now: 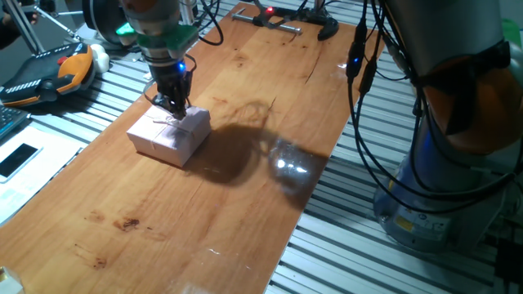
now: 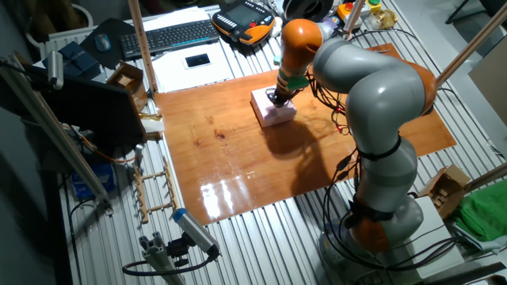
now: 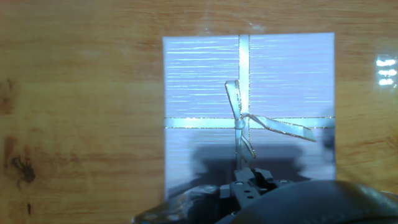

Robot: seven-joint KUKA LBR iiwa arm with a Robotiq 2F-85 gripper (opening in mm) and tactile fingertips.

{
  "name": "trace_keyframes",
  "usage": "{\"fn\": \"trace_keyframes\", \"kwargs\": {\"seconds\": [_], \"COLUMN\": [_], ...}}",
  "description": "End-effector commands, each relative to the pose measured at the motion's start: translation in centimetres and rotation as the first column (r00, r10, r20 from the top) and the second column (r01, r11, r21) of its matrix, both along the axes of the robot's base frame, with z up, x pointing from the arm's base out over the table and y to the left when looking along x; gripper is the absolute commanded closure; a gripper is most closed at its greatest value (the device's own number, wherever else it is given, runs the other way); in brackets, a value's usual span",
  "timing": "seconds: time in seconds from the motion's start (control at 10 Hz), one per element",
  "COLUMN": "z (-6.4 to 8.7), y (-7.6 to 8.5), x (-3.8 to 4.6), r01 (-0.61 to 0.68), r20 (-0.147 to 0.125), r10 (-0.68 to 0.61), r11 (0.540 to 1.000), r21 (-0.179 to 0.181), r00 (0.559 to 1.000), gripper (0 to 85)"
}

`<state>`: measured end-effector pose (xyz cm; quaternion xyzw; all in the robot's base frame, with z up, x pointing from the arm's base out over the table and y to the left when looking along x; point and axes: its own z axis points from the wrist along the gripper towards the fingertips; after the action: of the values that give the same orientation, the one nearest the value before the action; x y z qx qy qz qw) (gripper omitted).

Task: Take everything out of the gift box

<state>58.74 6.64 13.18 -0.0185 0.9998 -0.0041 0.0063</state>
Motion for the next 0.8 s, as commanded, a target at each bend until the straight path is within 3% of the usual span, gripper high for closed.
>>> {"fn": "trace_keyframes", "kwargs": {"seconds": [0.0,0.2,0.4,0.7], "z": [-0.01,-0.01,-0.01,-0.06], "y": [0.01,0.01,0.01,-0.84], "x": [0.0,0.0,0.0,0.2], "r01": [-0.007,-0.037,-0.04,-0.04], "r20": [-0.005,-0.018,-0.017,-0.021], "r10": [0.006,0.037,0.04,0.04], "r11": [1.0,0.999,0.999,0.999], "r21": [-0.016,-0.01,-0.026,-0.005], "r00": [1.0,0.999,0.999,0.999], "gripper": [84.0,84.0,84.0,84.0]}}
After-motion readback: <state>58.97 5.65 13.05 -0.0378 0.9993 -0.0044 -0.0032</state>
